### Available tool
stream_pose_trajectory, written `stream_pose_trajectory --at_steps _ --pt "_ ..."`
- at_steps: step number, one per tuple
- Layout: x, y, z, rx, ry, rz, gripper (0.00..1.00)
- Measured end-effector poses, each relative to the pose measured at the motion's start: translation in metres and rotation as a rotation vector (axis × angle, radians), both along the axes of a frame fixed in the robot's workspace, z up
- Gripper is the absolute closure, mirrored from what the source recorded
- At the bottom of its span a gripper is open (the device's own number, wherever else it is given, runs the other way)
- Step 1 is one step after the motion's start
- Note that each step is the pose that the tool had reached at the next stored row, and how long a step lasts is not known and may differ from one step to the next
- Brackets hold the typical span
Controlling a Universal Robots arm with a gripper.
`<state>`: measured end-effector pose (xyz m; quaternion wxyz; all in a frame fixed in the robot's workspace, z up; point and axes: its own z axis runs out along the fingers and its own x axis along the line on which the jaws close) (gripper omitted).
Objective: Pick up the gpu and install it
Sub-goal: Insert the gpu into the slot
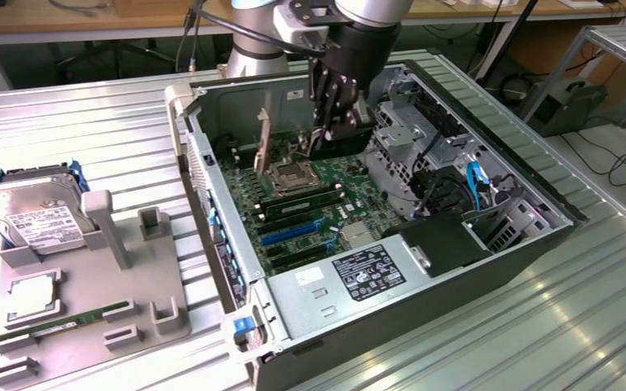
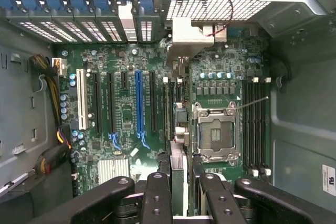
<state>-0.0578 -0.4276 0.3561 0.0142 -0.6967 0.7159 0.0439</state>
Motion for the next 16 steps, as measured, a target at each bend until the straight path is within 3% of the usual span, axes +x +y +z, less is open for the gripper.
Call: stream_pose_trajectory --at_steps 16 --pt "-0.0019 -0.0015 -0.0025 0.0 0.0 0.0 0.74"
